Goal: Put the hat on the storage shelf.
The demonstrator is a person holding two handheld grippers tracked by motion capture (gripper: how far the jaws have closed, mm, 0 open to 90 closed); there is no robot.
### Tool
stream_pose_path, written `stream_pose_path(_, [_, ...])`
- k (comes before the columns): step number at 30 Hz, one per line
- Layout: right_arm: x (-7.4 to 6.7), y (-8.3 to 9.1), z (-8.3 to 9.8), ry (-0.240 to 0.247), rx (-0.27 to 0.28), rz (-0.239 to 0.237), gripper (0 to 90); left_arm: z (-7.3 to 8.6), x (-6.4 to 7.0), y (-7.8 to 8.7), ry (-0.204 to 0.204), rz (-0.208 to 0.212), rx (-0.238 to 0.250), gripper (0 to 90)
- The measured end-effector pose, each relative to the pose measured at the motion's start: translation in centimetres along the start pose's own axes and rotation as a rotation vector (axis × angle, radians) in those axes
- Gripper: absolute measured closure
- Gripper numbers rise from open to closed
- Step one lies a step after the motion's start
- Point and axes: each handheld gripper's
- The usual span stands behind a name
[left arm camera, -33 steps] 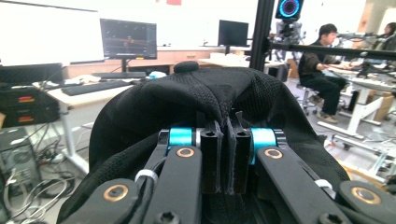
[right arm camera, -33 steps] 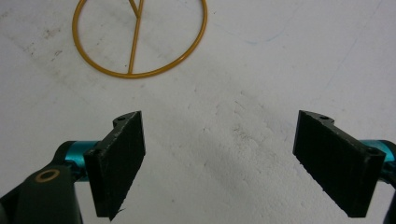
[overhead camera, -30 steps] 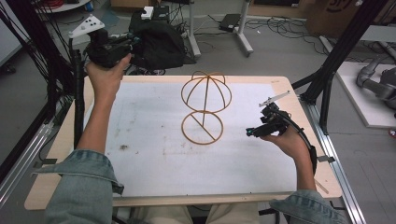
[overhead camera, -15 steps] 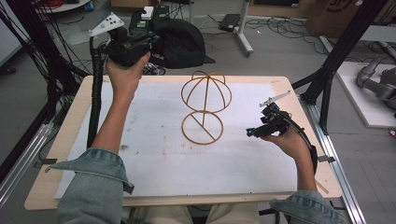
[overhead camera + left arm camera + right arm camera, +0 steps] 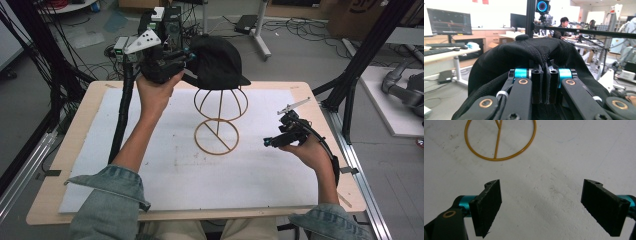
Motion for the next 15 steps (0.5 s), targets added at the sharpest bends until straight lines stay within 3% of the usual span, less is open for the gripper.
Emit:
stream_pose_path(3, [0.0,0.1,0.0,-0.005,-0.003,-0.005,16.5,0.8,0.5,-0.4,0.001,0.017,-0.003,86.3])
stream_pose_path(7, [0.0,0.1,0.0,-0.008,-0.005,-0.006,16.5,1.9,1.1,-0.8,-0.028,0.015,-0.040,86.3])
stream_pose_path(15, [0.0,0.0,0.0,-0.006,-0.006,-0.002,16.5,3.9,1.7,-1.0,-0.061,0.026,-0.068,85.8])
Point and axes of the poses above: each handheld gripper's, and its own axes: y roughly backward along the jaws, z roughly out of its underside, x roughly to its right, and after that the axes turned 12 degrees about z, right-handed
